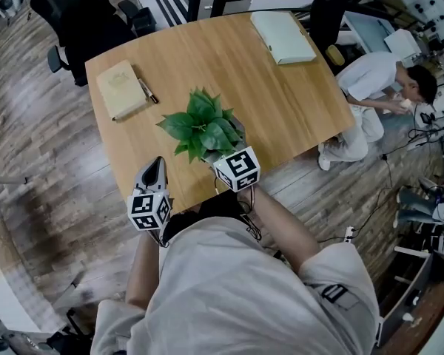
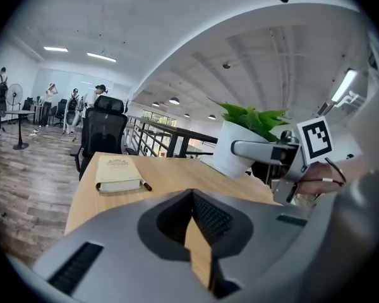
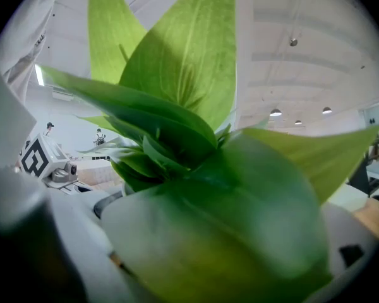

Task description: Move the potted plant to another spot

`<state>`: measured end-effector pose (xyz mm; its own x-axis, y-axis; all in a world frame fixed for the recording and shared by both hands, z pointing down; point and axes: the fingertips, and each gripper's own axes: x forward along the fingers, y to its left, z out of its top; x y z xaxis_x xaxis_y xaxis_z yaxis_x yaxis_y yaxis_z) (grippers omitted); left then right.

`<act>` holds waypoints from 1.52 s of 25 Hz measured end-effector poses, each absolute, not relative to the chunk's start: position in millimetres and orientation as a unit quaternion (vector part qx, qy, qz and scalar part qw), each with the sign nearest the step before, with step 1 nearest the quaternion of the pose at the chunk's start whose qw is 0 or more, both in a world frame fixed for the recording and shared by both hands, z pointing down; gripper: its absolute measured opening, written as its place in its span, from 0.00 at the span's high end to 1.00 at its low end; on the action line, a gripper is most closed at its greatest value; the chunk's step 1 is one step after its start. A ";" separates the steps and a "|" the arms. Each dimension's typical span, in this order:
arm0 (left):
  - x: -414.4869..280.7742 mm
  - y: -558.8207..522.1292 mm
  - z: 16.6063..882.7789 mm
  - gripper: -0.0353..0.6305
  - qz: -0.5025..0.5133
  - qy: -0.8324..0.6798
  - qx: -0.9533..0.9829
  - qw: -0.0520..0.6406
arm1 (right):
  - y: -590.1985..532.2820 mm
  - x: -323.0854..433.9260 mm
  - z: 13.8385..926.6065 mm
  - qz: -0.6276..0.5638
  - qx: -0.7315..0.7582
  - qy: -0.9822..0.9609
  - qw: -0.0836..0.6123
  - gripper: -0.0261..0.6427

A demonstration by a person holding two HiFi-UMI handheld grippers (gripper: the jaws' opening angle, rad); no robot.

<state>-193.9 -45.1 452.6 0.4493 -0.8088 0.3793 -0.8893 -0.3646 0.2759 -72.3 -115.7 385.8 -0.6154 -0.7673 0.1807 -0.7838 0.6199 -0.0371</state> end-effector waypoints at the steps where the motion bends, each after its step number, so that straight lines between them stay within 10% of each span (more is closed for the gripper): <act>1: -186.1 -51.2 453.1 0.93 0.091 -0.516 0.822 0.224 | -121.9 -64.4 387.1 0.057 0.434 -0.896 0.073 0.19; 38: 39.6 -197.8 531.8 0.93 0.188 -0.511 0.782 0.303 | -381.0 211.3 474.2 0.108 0.456 -0.877 0.104 0.19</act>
<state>39.6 -197.8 531.8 0.4065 -0.6863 0.6031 -0.9135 -0.2934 0.2819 211.3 -381.0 474.2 -0.5620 -0.7781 0.2805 -0.8229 0.5602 -0.0947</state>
